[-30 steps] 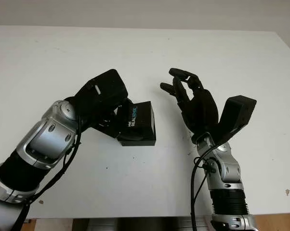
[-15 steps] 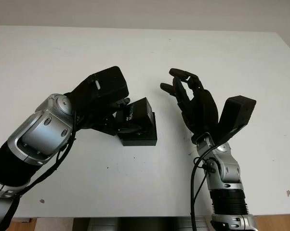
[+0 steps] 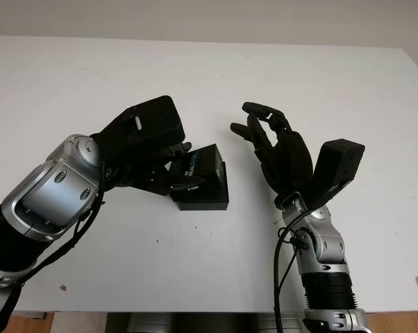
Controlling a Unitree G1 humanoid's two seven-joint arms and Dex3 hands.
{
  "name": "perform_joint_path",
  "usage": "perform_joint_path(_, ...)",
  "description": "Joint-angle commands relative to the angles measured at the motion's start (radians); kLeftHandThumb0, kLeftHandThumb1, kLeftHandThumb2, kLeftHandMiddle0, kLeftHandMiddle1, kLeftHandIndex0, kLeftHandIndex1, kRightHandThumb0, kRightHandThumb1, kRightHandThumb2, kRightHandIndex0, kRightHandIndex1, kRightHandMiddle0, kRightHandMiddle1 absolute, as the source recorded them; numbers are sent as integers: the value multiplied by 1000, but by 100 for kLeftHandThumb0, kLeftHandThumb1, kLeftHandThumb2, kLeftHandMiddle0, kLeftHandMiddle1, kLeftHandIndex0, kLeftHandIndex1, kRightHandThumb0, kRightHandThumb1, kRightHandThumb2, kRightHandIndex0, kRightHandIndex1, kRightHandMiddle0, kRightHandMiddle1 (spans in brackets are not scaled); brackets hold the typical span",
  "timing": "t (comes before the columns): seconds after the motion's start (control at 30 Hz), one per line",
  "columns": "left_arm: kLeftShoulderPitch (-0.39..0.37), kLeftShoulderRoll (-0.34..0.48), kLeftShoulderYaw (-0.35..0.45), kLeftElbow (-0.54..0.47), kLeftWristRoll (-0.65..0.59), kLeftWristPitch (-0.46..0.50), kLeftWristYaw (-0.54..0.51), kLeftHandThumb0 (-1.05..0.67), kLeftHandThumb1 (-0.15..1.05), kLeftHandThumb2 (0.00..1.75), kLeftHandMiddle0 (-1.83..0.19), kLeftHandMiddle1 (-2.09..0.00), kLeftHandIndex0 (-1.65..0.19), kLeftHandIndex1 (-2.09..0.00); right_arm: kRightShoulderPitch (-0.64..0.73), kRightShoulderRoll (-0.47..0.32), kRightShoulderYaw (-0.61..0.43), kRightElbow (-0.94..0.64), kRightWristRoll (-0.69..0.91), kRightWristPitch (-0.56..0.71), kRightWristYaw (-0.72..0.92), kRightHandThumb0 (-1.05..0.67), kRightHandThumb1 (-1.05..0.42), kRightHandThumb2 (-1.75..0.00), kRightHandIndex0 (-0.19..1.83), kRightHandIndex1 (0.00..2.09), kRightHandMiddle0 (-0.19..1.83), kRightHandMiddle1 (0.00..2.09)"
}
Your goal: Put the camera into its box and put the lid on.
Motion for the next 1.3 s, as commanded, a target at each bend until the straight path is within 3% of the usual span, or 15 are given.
perform_joint_path(0.0,9,-24,-11,-31,-36,2,-26,-55,105,44,19,0,19,0,0,10,-1,-2,0,-3,-7,-51,-105,-25,9,113,0,136)
perform_joint_path(0.33,-21,-19,2,-71,-88,65,-22,-45,105,38,19,0,19,0,0,13,1,9,0,-7,-8,-49,-105,-24,10,113,2,134)
perform_joint_path(0.83,-29,4,45,-141,-159,69,-20,-48,105,37,19,0,19,0,2,17,-2,14,-4,-13,-4,-45,-105,-24,10,113,0,132)
perform_joint_path(1.1,-14,-19,133,-195,-228,56,-6,-51,105,42,19,0,19,0,-1,22,-5,21,-3,-15,-6,-43,-105,-22,10,113,-1,134)
perform_joint_path(1.27,-44,-29,186,-220,-294,96,0,-52,105,47,19,0,19,0,-3,22,-7,31,-1,-22,0,-42,-105,-21,9,114,-2,135)
